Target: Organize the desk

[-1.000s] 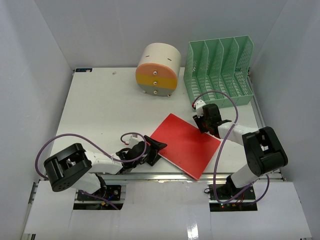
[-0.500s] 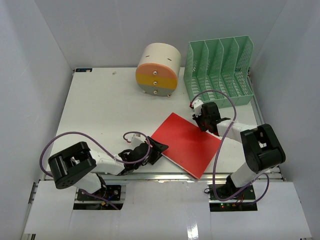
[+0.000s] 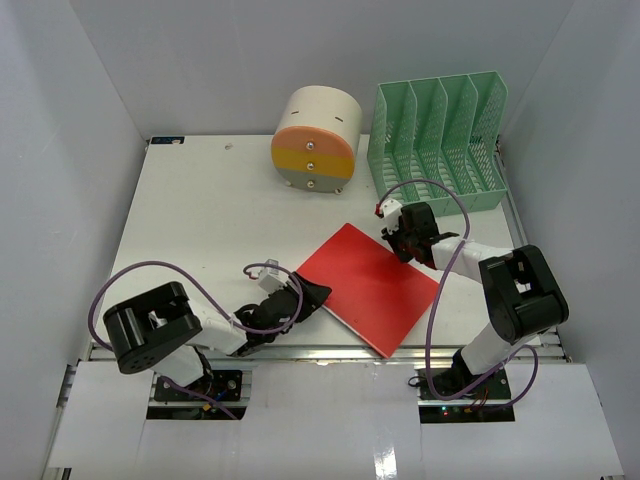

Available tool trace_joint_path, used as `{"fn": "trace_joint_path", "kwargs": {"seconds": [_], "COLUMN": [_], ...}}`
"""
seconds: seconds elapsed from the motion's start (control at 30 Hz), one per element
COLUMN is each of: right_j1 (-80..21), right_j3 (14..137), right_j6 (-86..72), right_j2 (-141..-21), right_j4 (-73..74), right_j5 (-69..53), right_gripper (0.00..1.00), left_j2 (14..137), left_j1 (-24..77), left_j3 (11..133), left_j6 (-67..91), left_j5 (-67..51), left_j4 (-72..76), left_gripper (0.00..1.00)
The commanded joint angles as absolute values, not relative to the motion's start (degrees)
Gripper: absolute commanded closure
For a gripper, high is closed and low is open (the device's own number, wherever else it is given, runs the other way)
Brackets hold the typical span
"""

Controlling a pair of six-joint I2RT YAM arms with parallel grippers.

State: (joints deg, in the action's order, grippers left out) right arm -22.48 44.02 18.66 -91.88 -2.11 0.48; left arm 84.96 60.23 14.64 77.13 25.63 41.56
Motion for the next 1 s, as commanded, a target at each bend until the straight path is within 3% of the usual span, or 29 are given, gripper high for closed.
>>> {"fn": "trace_joint_path", "kwargs": {"seconds": [0.0,0.1,0.3,0.97], "right_j1": [-23.94,-24.28,-24.96,-25.49], "right_j3": [43.95,44.03,44.12,44.47], "right_j6": [18.54,18.63,18.72,19.16], "right_j2": [-93.60,-93.62,-93.78,-92.90], "right_j4": [3.96,4.24,4.66,6.41], "right_j5": [-3.60,-3.82,-4.40,-7.99], "right_gripper": [0.78,0.78,0.79,0.81], "left_j2": [86.53,87.85,90.17,87.81], "left_j1": [60.38,60.38,60.38,60.38], "left_j3": [15.82,16.95,18.63,20.83], "left_j6": [75.32,77.04,78.40,77.59], "left_j5": [27.60,27.19,25.75,27.86], "left_j4": [41.76,40.09,41.12,42.90], "left_gripper": [0.30,0.43,0.58,0.55]}}
